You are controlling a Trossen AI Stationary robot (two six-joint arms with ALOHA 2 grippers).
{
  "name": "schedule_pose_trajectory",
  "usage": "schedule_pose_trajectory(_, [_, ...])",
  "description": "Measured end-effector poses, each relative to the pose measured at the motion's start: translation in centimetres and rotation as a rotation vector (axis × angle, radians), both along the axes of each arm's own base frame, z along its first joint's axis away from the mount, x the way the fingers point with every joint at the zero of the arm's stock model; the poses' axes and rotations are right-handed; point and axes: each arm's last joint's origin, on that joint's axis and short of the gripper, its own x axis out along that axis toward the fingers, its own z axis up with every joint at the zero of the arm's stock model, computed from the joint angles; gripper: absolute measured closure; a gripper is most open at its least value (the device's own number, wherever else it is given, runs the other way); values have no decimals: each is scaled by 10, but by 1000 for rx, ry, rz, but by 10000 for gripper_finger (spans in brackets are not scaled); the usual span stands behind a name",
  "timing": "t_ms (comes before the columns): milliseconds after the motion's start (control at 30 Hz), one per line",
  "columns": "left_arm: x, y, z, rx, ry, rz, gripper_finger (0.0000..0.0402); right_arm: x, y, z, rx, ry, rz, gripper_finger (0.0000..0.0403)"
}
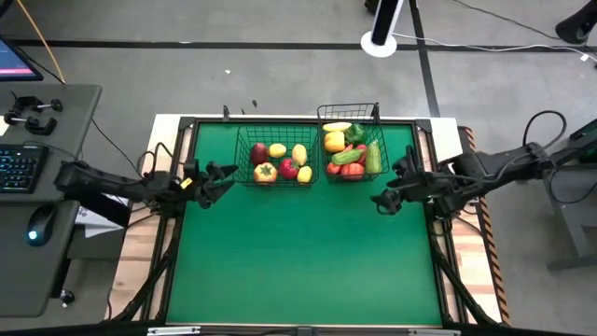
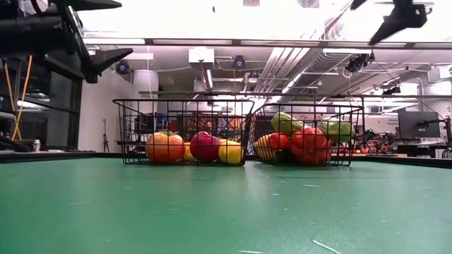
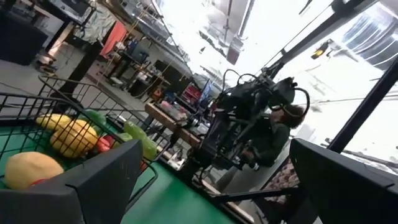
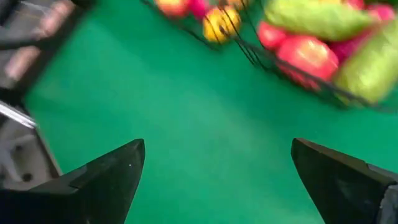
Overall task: Sort produce into baskets
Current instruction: Return to Home Position
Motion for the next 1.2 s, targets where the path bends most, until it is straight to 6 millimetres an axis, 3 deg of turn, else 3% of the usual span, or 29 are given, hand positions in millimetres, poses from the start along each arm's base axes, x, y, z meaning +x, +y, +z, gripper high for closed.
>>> schedule_pose_trajectory(267, [-3, 0, -5, 7, 63, 1, 7, 2, -5, 25, -202, -279, -14, 6])
schedule_pose_trajectory(500, [-2, -1, -10, 20, 117, -30, 7, 3, -7, 35, -255, -426, -7, 6])
schedule_pose_trajectory(600, [-2, -1, -11, 24, 121, -45, 7, 11, -5, 21, -250, -533, 8, 6])
schedule_pose_trajectory(867, [-2, -1, -13, 28, 140, -45, 7, 28, 2, -61, -141, -822, 5, 6])
schedule_pose_trajectory(1000, [-2, -1, -13, 28, 140, -45, 7, 22, -5, -84, -187, -931, -30, 6])
schedule_pose_trajectory(1200, [-2, -1, -13, 28, 140, -45, 7, 14, -27, -106, -275, -909, -107, 6])
